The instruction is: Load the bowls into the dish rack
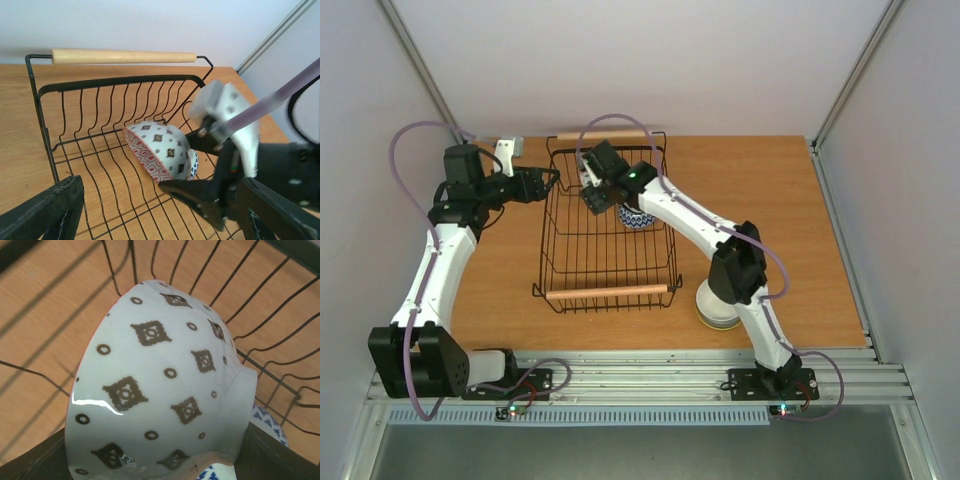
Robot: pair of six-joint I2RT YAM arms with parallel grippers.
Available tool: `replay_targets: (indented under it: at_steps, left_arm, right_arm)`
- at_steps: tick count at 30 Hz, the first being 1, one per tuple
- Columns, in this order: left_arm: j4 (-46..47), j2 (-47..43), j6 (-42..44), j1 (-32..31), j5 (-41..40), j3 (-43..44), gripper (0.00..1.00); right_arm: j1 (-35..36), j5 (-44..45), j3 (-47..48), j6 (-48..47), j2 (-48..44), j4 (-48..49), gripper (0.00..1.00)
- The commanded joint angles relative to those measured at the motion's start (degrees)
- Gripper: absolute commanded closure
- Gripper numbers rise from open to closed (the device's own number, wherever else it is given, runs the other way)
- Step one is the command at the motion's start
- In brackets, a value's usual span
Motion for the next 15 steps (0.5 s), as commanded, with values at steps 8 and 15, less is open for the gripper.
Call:
replay_targets:
  at_steps: [8, 15]
  left_arm:
    - [0.08, 0.86, 1.23, 0.29, 0.09, 1.20, 0.16]
    - [0.08, 1.54, 1.14, 0.30, 2.06, 1.40, 0.16]
  right_arm:
    - [5.64, 25.99, 12.08, -15.56, 12.81, -2.74, 0.99]
    - [7.52, 33.56, 14.11, -21.93, 17.42, 0.33, 0.98]
